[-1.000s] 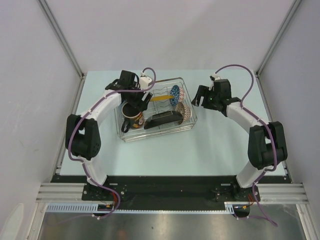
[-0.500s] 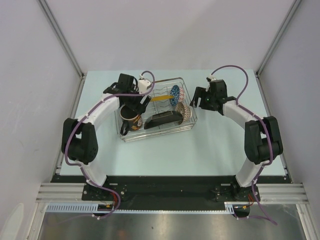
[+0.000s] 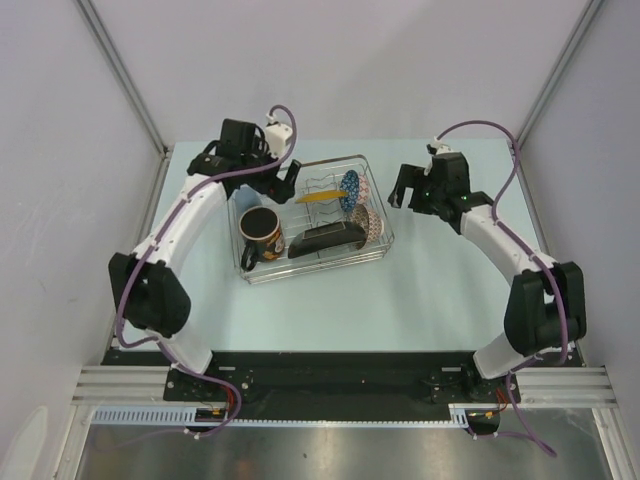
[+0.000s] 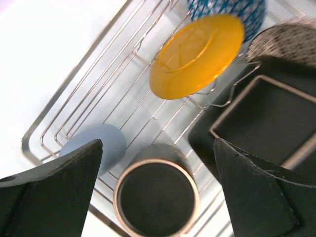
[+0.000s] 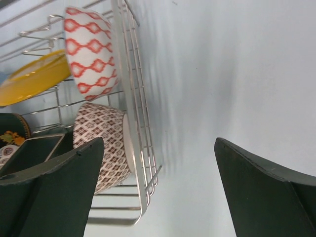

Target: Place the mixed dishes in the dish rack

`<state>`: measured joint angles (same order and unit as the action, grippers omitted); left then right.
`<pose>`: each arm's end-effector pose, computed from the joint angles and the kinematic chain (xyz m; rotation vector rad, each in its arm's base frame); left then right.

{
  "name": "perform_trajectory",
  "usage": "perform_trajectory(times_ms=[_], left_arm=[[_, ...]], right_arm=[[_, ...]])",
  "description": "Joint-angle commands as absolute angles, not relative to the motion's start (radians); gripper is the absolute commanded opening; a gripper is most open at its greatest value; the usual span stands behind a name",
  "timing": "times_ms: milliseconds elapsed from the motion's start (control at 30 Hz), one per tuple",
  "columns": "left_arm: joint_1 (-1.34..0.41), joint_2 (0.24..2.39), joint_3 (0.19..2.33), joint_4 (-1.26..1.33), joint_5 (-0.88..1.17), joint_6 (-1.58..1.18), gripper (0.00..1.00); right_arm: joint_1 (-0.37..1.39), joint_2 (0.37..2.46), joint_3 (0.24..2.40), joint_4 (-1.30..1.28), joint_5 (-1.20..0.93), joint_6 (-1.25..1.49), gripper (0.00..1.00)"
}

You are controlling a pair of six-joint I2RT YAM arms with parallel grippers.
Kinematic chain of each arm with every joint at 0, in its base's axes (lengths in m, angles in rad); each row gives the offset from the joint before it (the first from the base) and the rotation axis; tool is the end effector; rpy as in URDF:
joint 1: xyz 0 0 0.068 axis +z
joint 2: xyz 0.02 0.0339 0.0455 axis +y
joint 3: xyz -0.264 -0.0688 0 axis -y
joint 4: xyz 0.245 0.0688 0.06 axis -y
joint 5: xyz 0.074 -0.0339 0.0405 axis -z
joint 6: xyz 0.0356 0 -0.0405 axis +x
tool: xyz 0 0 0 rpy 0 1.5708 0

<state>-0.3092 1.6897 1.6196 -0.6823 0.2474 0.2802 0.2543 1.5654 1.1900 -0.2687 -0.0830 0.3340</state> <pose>0.3585 -0.1237 0.3442 0.7903 2.1747 -0.3018 0.3439 0.0924 0.2778 0.0429 2.2438 0.4142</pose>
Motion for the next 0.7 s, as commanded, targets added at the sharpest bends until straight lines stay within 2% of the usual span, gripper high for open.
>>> perform_trajectory(times_ms=[0,167,367,667], left_arm=[[-0.305,1.559,1.655,-0.732,0.29,0.204,1.0],[-0.298,1.393,1.527,-0.726,0.253,0.192,1.0],[-0.288,1.244,1.368,-0.719,0.222,0.178,1.0],[-0.272,1.18,1.255,-0.669,0.221,0.152,1.0]], right_arm=[[0.281,1.435,1.23,-0.366,-0.023,0.305,1.0],[0.38,1.382,1.229,-0.498,-0.009,0.278,1.0],[0.48,1.301,1.197,-0.529,0.034,0.252,1.0],[0.497,1.243,1.166,-0.52,0.024,0.249,1.0]])
